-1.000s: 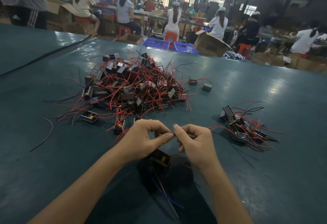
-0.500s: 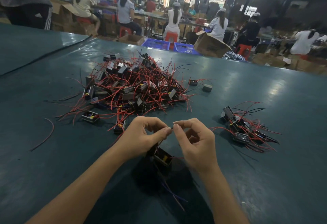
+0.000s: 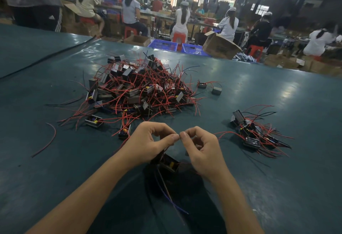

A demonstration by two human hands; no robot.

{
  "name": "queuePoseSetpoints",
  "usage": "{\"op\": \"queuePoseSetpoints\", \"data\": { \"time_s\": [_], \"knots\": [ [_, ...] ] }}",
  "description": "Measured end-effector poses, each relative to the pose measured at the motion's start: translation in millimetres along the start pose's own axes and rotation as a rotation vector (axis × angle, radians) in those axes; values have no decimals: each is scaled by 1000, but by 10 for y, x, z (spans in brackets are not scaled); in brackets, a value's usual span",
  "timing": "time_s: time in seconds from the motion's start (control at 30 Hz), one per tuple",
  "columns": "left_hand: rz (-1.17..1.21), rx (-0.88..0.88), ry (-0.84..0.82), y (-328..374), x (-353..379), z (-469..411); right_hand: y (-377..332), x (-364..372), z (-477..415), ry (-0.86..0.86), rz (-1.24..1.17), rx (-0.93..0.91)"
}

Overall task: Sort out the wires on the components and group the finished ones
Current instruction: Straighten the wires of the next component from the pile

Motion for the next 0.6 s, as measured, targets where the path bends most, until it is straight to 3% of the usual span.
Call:
{"op": "queuePoseSetpoints", "data": {
  "time_s": [0.2,0.3,0.47,0.6],
  "knots": [
    [-90,65,42,49,-35,0,-11,26,2,-1,27,4],
    [-60,31,35,18,-24,-1,-19,-31,5,84,-8,-6],
    [192,-140,34,-88,-12,2,115,-131,-49,205,-93,137],
    [343,-232,62,-144,13,30,105,-76,-37,154,-127,157]
  ]
}}
Point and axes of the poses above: each hand's wrist, its own z-axis away from the middle knuckle, its own x-axis out of the palm, y = z × x, the point moved 7 cm from there along -z, towards the middle knuckle, and after that the axes turned 11 degrees about x, right-handed, at the moved point
